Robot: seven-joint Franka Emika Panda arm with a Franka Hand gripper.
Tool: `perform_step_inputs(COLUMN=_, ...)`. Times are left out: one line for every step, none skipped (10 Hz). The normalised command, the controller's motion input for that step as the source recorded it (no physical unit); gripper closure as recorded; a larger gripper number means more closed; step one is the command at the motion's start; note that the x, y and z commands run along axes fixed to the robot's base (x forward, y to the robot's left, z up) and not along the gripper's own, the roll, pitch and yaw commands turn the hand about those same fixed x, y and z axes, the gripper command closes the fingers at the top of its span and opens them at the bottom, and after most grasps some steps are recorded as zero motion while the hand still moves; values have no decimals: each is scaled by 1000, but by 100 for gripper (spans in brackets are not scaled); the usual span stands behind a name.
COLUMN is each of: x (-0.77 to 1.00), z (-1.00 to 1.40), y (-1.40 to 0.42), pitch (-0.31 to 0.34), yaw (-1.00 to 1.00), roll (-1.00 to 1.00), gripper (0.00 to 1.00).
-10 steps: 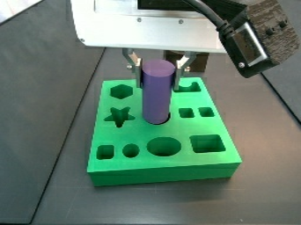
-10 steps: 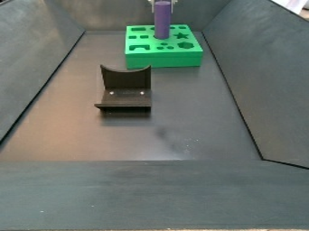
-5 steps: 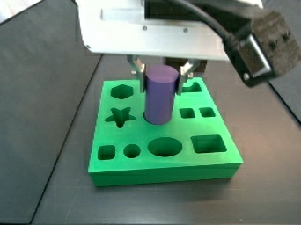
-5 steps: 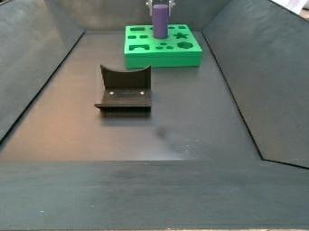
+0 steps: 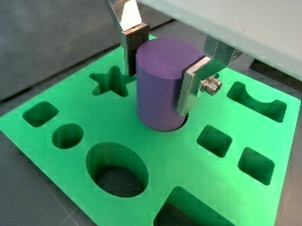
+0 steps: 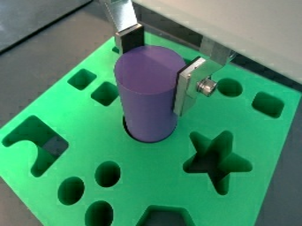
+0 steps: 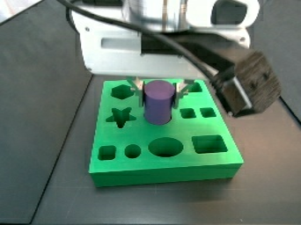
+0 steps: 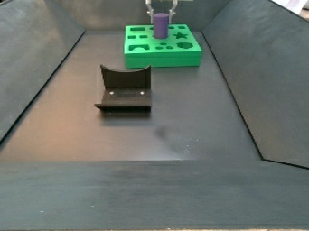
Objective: Pick up the round object. Move up. Move to above the board. Insert the round object.
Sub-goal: Insert the round object.
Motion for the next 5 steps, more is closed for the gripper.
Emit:
perform_step_inputs(x=0, z=-711, y=-17, pitch=-109, yaw=37, roll=121, gripper=100)
perform_step_inputs(x=0, z=-71, y=0, pitch=-109, yaw=0, roll=0, gripper=100)
perform_step_inputs(x=-3, z=0, y=6, pitch=-11, yaw=0, roll=-21, gripper=100)
perform_step_inputs(x=0, z=0, y=0, pitch=10, yaw=0, roll=0, gripper=100)
perform_step_inputs(x=0, z=0, y=0, pitch=0, yaw=0, roll=0, gripper=100)
